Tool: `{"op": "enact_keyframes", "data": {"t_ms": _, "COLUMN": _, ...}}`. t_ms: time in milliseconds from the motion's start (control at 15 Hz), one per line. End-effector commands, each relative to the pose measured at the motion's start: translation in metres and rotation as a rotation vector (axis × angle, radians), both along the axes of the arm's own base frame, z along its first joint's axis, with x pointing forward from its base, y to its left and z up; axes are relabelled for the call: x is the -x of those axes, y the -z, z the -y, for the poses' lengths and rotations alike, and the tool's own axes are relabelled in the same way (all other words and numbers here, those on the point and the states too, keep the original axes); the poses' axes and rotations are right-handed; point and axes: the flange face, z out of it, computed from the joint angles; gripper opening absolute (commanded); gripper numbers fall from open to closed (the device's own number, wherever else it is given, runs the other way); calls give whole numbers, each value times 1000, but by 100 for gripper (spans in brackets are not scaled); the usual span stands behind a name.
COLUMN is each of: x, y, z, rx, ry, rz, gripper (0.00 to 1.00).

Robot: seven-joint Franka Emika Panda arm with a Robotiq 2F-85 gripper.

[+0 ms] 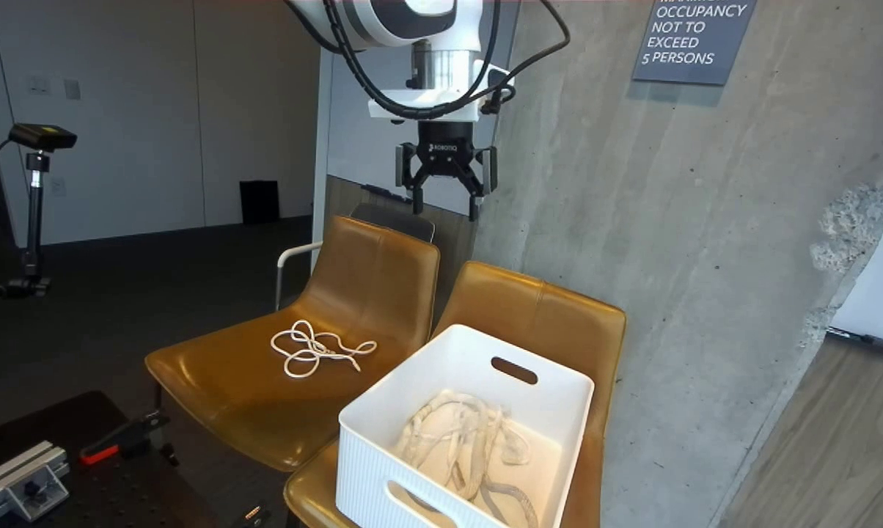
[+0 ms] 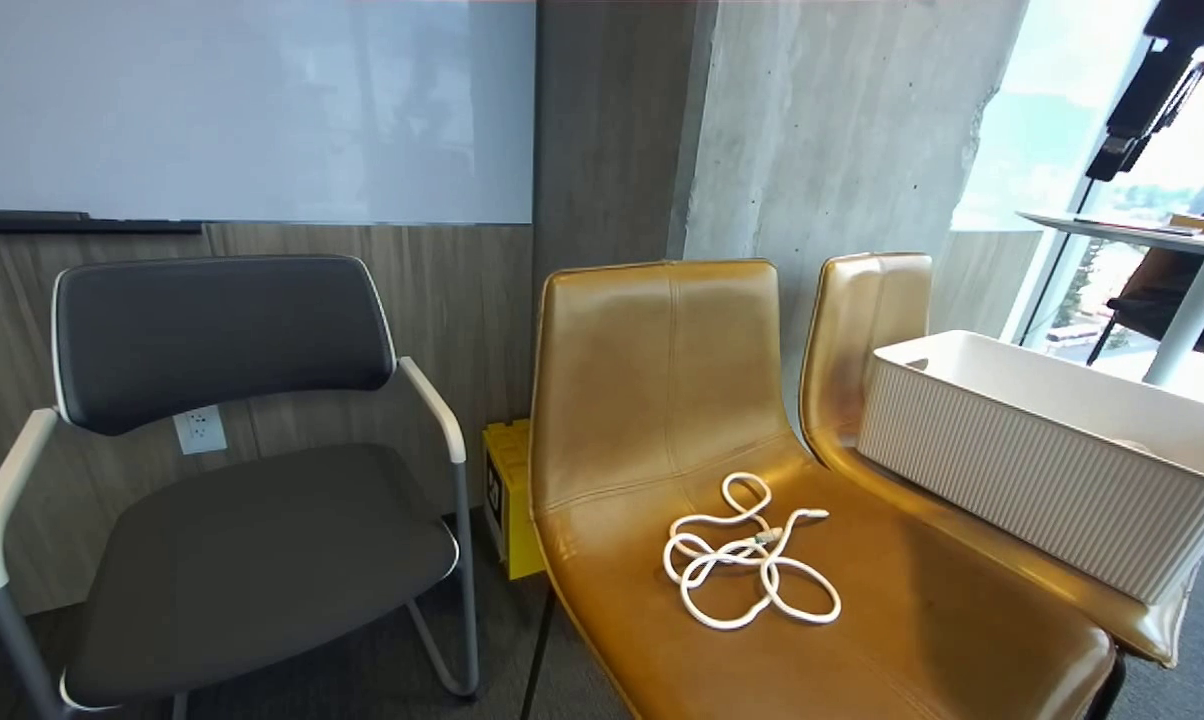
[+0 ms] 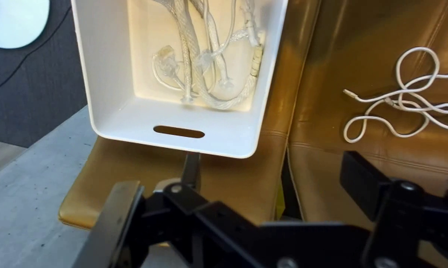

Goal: Put the ropes in then out the basket

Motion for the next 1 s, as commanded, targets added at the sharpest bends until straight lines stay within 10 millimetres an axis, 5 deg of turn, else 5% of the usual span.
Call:
{"op": "enact_keyframes", "data": {"t_ms": 0, "x": 11, "y": 24, "z": -95, "rx": -38, "ry": -115, "rz": 48, "gripper": 100}}
{"op": "enact_keyframes", "data": {"t_ms": 267, "x": 15, "y": 79, "z": -209, "rx": -57, "ry": -258, "rz": 70, "gripper": 100}}
{"op": "enact_keyframes", "data": {"t_ms": 467, "x": 21, "y": 122, "z": -274, "rx": -50, "ry": -375, "rz": 68, "gripper": 100}}
{"op": "enact_keyframes", "data": {"t_ms": 733, "x": 20, "y": 192, "z": -330, "rx": 4, "ry": -519, "rz": 56, "gripper": 100}}
{"op": "enact_keyframes", "data": {"t_ms": 933, "x": 7, "y": 242, "z": -348, "rx": 30, "ry": -570, "rz": 51, "gripper": 100}}
